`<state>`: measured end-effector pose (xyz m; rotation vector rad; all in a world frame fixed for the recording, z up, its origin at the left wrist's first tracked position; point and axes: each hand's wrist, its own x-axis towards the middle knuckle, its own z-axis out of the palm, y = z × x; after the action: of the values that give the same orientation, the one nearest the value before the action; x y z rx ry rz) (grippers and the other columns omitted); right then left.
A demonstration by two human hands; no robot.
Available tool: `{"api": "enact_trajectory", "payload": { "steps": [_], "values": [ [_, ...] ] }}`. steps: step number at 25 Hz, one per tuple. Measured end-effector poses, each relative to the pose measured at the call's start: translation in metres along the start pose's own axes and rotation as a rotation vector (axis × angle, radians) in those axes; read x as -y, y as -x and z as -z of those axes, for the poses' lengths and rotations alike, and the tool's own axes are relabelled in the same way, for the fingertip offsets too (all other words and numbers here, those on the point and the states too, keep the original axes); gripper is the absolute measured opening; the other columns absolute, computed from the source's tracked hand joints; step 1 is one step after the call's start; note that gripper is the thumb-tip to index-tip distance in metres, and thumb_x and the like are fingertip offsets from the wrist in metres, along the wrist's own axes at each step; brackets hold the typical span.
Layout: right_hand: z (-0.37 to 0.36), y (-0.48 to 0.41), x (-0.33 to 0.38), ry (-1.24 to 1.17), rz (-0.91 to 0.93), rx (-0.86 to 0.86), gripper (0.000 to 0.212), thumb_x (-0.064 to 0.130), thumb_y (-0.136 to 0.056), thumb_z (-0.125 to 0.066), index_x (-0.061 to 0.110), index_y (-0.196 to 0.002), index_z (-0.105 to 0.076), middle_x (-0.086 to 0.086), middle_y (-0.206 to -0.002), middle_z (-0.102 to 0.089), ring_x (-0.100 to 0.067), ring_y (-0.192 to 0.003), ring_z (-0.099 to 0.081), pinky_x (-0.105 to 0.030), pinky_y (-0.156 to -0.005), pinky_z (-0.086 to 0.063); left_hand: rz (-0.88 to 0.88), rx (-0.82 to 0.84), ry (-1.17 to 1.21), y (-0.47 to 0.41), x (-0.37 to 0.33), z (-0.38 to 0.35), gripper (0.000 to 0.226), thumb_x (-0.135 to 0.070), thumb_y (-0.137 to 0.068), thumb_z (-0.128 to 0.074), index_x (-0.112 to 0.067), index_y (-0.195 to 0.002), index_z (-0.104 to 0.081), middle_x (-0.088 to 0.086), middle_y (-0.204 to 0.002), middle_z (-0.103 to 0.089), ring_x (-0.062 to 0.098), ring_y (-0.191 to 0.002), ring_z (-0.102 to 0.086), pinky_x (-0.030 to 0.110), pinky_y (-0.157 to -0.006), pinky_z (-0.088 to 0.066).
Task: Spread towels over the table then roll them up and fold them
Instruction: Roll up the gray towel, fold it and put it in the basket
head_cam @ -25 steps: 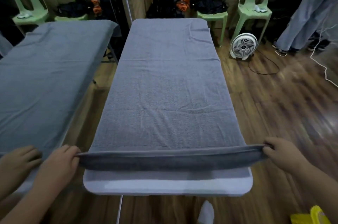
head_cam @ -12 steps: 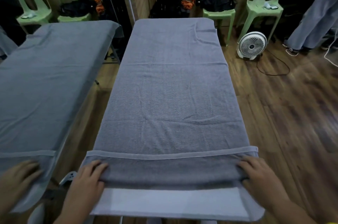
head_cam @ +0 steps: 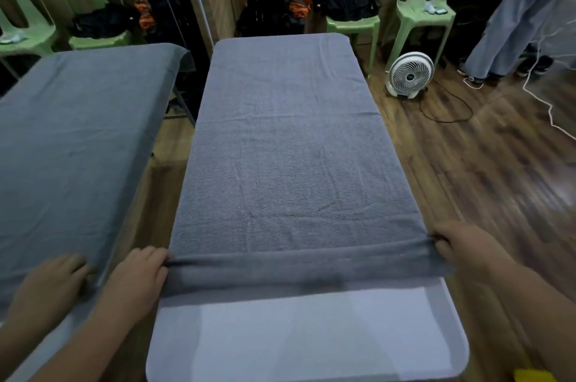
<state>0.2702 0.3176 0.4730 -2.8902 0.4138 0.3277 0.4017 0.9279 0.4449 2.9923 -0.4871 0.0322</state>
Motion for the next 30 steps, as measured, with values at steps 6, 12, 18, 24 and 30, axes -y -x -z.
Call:
{"api": "enact_trajectory", "payload": {
  "steps": [6, 12, 18, 24, 30],
  "values": [
    [-0.063, 0.029, 0.031, 0.015, 0.343, -0.078, 0.043, 0.019, -0.062, -0.062, 0.02, -0.105, -0.068, 0.004, -0.106, -0.063, -0.019, -0.096, -0.057, -0.033, -0.086, -0.048, -0.194, 0.04, 0.007, 0.03, -0.051, -0.038, 0.047, -0.029, -0.07, -0.049, -0.017, -0.112, -0.066, 0.001, -0.111, -0.063, 0.025, -0.097, -0.059, 0.034, -0.091, -0.037],
    [-0.044, 0.019, 0.014, -0.045, 0.232, -0.017, 0.004, 0.028, -0.076, -0.053, 0.03, -0.073, -0.054, 0.015, -0.073, -0.054, -0.006, -0.069, -0.052, -0.029, -0.056, -0.045, -0.078, 0.075, 0.088, 0.027, -0.038, -0.027, 0.016, -0.031, -0.078, -0.038, -0.031, -0.077, -0.054, -0.009, -0.076, -0.058, 0.018, -0.076, -0.058, 0.033, -0.068, -0.04],
    [-0.004, -0.044, -0.004, -0.068, 0.104, 0.133, 0.008, 0.024, -0.071, -0.051, 0.029, -0.066, -0.047, 0.007, -0.067, -0.057, -0.014, -0.066, -0.055, -0.035, -0.059, -0.045, 0.088, 0.06, -0.045, -0.02, -0.014, -0.006, 0.005, -0.04, -0.089, -0.051, -0.04, -0.093, -0.054, -0.013, -0.084, -0.062, 0.015, -0.077, -0.055, 0.039, -0.068, -0.038],
    [-0.024, -0.027, -0.003, -0.032, 0.144, -0.248, 0.024, 0.021, -0.073, -0.058, 0.019, -0.095, -0.068, 0.0, -0.095, -0.063, -0.023, -0.086, -0.055, -0.039, -0.075, -0.048, 0.135, -0.018, -0.066, -0.012, 0.001, -0.011, 0.032, -0.048, -0.087, -0.041, -0.028, -0.105, -0.059, 0.004, -0.098, -0.064, 0.028, -0.086, -0.056, 0.043, -0.073, -0.043],
    [-0.072, -0.019, 0.054, -0.032, 0.308, -0.235, 0.042, 0.029, -0.074, -0.052, 0.021, -0.112, -0.069, 0.004, -0.117, -0.065, -0.019, -0.105, -0.058, -0.04, -0.097, -0.044, -0.117, 0.062, 0.0, -0.003, -0.063, -0.041, 0.05, -0.033, -0.073, -0.05, -0.023, -0.12, -0.063, -0.001, -0.122, -0.061, 0.021, -0.108, -0.056, 0.039, -0.099, -0.04]
  ]
}}
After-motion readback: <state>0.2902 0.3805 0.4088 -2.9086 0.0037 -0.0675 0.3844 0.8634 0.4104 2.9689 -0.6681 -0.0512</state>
